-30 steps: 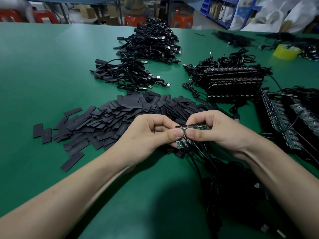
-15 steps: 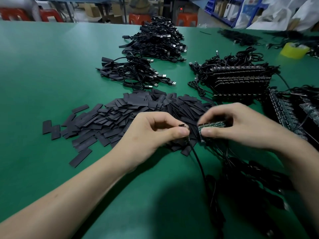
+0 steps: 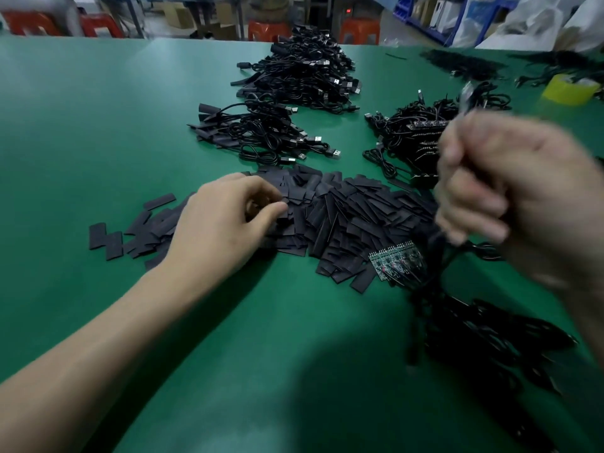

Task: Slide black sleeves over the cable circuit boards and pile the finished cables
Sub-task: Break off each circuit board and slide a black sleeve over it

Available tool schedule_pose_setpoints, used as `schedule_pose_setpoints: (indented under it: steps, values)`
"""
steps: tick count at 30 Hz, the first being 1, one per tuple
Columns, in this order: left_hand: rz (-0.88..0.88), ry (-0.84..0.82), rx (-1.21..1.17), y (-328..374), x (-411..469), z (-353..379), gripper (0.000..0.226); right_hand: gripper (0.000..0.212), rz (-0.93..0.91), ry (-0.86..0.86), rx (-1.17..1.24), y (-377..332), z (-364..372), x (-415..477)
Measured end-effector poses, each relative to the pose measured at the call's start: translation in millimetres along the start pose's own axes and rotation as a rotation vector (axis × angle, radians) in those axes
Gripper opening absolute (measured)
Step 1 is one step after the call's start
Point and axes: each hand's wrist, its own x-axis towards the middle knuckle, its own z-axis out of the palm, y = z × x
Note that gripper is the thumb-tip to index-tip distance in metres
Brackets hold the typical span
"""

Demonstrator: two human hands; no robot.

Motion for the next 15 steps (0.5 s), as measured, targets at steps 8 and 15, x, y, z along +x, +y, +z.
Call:
schedule_pose_setpoints:
  steps: [8,15]
  values:
    - [0.069,-0.015,0.215,-20,40,3,0.03,0.041,-0.135,0.03,-1.388,-16,18,16]
    - [0.193,-0.136,0.317,-17,50,7,0.023,0.046,0.191,-0.218,-1.302,42,38,14]
